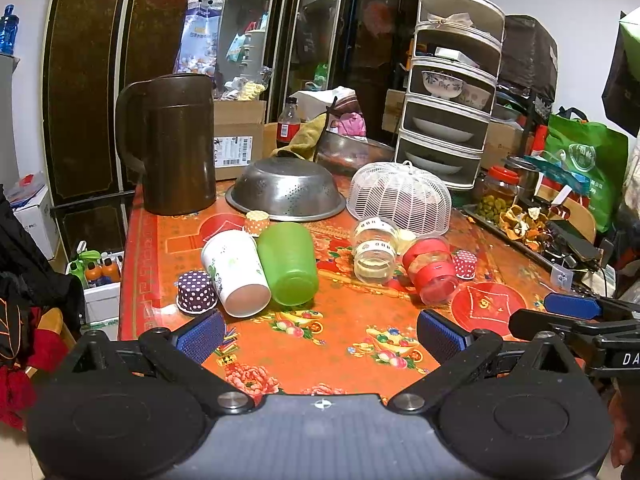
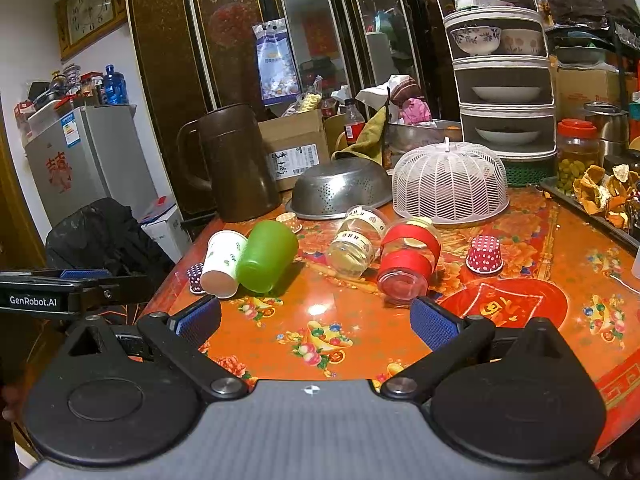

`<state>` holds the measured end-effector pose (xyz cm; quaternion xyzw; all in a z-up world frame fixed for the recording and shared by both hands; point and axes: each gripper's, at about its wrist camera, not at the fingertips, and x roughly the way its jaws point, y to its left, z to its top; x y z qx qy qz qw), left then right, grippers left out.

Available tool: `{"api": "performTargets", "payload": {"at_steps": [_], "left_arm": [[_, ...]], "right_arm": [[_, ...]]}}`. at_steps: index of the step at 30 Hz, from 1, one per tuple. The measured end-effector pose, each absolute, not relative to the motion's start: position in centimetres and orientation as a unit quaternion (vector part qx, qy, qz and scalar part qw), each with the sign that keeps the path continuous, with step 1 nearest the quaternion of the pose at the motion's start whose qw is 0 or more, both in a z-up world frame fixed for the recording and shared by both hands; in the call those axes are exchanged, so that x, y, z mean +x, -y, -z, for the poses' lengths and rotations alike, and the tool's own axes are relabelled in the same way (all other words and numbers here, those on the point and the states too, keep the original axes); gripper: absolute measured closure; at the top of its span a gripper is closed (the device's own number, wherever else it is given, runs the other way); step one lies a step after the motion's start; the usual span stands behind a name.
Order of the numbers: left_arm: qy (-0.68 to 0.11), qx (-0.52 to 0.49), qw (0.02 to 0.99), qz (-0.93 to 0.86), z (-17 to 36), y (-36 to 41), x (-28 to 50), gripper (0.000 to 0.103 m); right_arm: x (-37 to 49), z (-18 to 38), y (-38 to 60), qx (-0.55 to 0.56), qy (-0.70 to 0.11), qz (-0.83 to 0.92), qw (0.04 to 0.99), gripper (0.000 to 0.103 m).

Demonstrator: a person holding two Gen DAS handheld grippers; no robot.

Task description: Flip cup upright

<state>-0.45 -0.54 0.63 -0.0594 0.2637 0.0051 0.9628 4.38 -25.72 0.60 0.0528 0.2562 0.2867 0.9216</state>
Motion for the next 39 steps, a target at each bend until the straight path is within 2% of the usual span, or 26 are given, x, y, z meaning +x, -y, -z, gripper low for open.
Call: {"api": "performTargets", "payload": {"at_steps": [39], "left_arm": [[-0.266,-0.066,0.962,-0.002,-0.45,0.71,-0.69,0.000]], "right_arm": [[4.40,-0.60,25.83,0.054,-0.262,-0.286,0.920,0.001]]}}
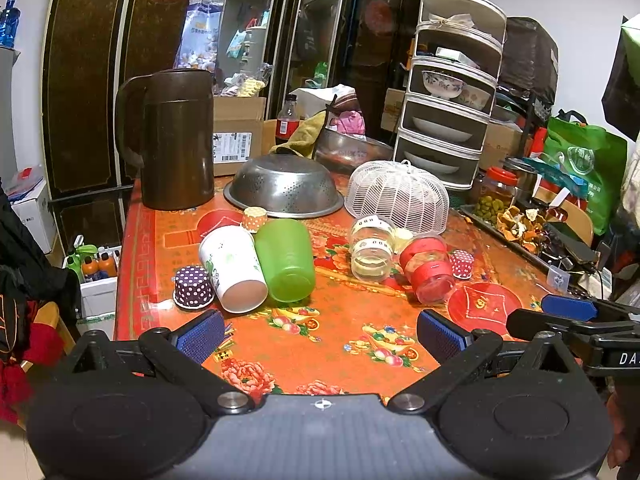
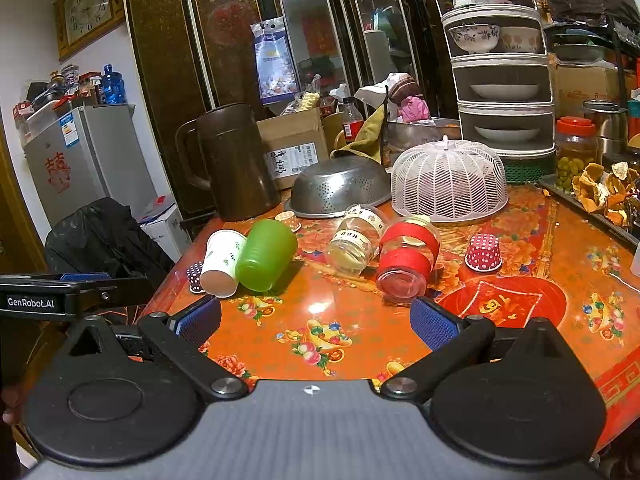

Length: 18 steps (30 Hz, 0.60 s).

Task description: Flip cup upright

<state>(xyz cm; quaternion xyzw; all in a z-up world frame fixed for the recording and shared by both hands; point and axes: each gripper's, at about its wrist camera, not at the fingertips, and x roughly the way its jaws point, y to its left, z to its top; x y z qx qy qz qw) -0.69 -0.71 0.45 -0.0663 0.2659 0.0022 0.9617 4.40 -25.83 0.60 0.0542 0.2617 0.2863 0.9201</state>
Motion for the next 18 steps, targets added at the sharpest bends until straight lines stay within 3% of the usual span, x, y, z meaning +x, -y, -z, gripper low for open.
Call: {"api": "performTargets", "payload": {"at_steps": [18], "left_arm": [[-0.271,-0.071,0.960,0.000,-0.43,0.51,-0.45,0.000]], "right_arm": [[4.43,-0.54,25.86,0.054,-0.263,-0.284,0.920,0.001]]}}
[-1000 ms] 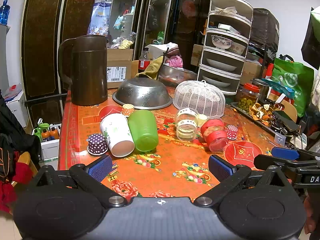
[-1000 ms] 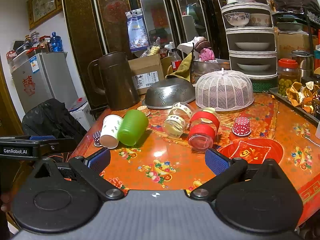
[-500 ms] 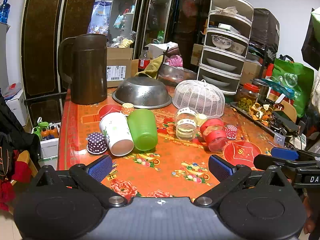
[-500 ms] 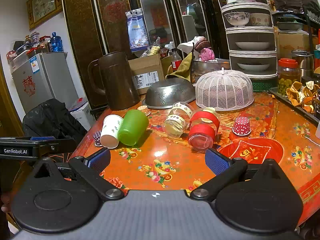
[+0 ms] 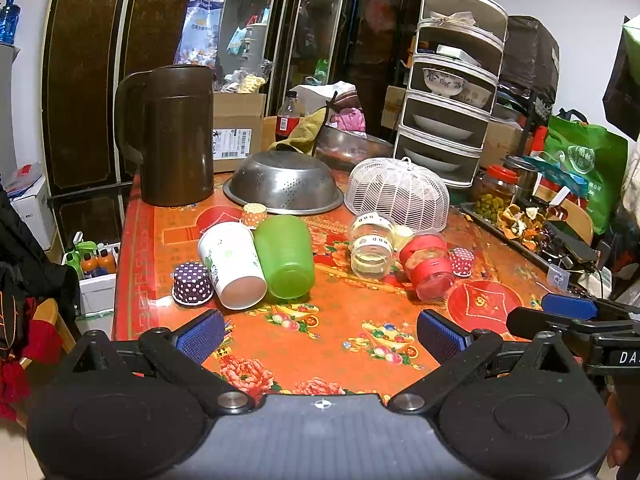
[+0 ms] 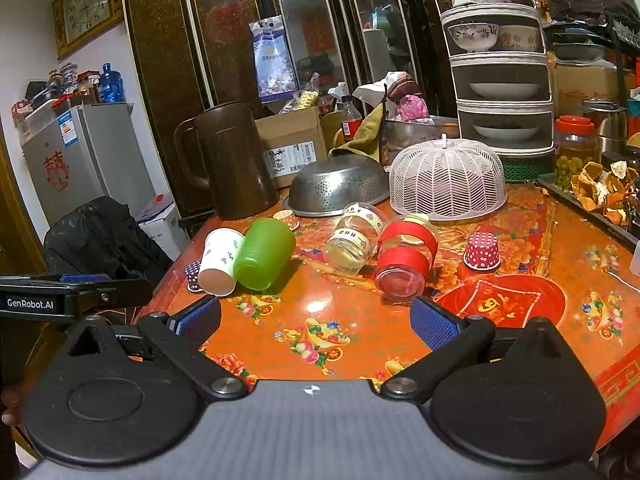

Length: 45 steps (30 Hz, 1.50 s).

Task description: Flip cup upright

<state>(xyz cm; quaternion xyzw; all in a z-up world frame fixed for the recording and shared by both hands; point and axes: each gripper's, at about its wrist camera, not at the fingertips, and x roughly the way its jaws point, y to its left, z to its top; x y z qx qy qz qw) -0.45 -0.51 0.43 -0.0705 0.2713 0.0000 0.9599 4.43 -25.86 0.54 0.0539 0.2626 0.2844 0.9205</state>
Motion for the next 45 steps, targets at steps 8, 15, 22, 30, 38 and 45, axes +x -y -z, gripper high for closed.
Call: {"api": "performTargets", "payload": {"at_steps": [8,15,22,30,38,45], "left_arm": [[-0.273,-0.071,0.959,0.001,-0.4,0.4,-0.3,0.000],[-0.274,-0.070,0.959,0.002,-0.3,0.5,-0.2,0.000],[-0.279,-0.062,0.958,-0.004,-0.4,1.2,0.2,0.000],[-0.301,-0.022,0.953,-0.012,-1.6,3.9,6.1,0.000],[-0.405,0.034,0.914,-0.003,1.2,7.6,19.4,0.005],[-0.437,0.019,0.899,0.002,3.1,7.3,25.3,0.014]], "right_arm": [[4.4,-0.4,25.8,0.053,-0.263,-0.284,0.921,0.001],[4.4,-0.4,25.8,0.053,-0.263,-0.284,0.920,0.001],[4.5,0.1,26.1,0.059,-0.264,-0.291,0.918,0.001],[5.2,1.6,28.9,0.079,-0.276,-0.284,0.915,0.001],[5.1,2.7,34.3,0.109,-0.288,-0.250,0.918,0.001],[5.3,3.4,37.9,0.127,-0.295,-0.222,0.921,0.001]]}}
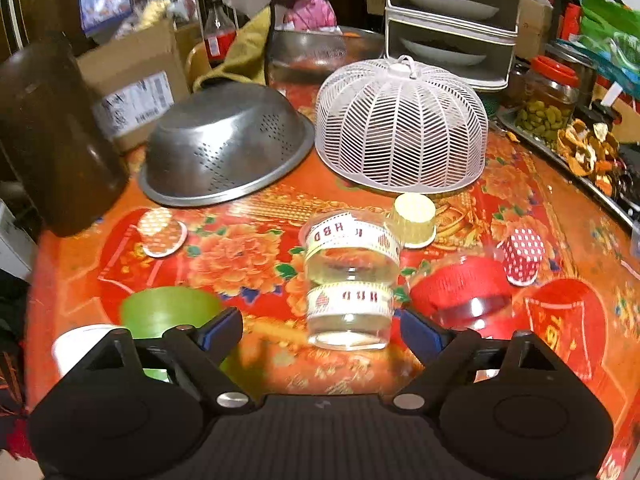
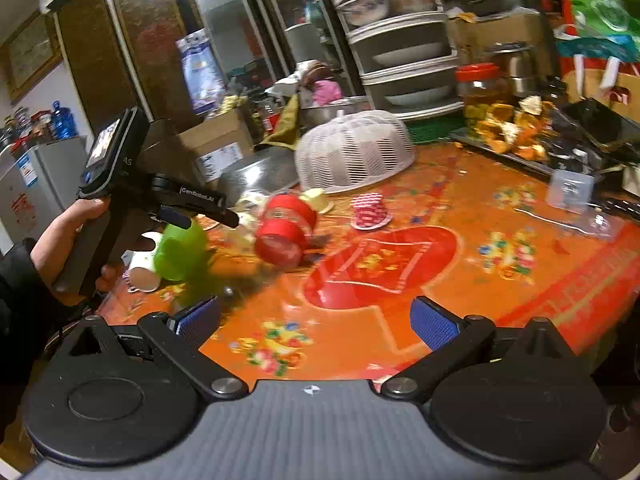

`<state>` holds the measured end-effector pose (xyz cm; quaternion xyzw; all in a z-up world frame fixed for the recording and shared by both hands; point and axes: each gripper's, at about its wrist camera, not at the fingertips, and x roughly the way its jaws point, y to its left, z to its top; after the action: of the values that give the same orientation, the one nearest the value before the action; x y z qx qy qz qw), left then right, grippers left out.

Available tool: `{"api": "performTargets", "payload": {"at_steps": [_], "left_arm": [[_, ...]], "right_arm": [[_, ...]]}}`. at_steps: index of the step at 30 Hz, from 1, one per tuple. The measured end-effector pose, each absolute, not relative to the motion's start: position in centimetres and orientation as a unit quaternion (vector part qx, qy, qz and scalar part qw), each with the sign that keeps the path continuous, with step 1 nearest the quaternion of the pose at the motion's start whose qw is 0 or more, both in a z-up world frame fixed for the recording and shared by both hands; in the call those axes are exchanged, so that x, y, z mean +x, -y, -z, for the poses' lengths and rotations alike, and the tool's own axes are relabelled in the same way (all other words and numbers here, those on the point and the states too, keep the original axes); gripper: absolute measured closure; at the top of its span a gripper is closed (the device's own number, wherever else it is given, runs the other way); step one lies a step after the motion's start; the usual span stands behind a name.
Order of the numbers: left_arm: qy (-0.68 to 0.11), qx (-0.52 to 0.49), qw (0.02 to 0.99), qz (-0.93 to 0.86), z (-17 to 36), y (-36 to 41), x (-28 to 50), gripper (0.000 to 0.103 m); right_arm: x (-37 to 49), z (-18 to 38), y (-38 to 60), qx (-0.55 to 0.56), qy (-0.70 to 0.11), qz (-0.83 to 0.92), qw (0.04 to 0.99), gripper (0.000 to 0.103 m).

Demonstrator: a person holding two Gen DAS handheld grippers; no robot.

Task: Flip cup upright
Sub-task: 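Reach the left tool to the clear HBD glass cup and grasp it, then lift the glass cup with the left tool toward the right tool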

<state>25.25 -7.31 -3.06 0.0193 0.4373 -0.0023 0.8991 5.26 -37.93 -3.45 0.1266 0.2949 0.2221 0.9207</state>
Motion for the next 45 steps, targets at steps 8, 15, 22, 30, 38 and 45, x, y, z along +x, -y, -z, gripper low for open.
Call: {"api": "performTargets", "payload": {"at_steps": [8,15,22,30,38,45], "left_arm": [[-0.455,-0.012,0.890,0.024,4.6,7.4,27.3,0.022],[-0.460,-0.021,0.887,0.032,5.5,7.2,27.5,0.045],[-0.439,-0.040,0.897,0.032,4.2,6.1,25.9,0.046],[-0.390,-0.036,0.919,0.049,-1.3,5.1,17.0,0.046],[-0.351,-0.015,0.936,-0.006,-4.8,4.4,2.8,0.046],[-0.402,-0.090,0.911,0.012,1.3,4.3,0.5,0.046]], "right_arm": [[6.1,4.4,39.1,0.142,-0.306,-0.215,0.916,0.001],[5.9,4.3,39.2,0.140,-0.302,-0.221,0.917,0.001],[5.7,3.9,38.7,0.138,-0.299,-0.227,0.917,0.001],[5.4,3.1,37.1,0.137,-0.289,-0.252,0.913,0.001],[4.2,2.8,34.7,0.126,-0.294,-0.292,0.902,0.001],[3.8,3.2,32.4,0.135,-0.325,-0.334,0.874,0.001]]}}
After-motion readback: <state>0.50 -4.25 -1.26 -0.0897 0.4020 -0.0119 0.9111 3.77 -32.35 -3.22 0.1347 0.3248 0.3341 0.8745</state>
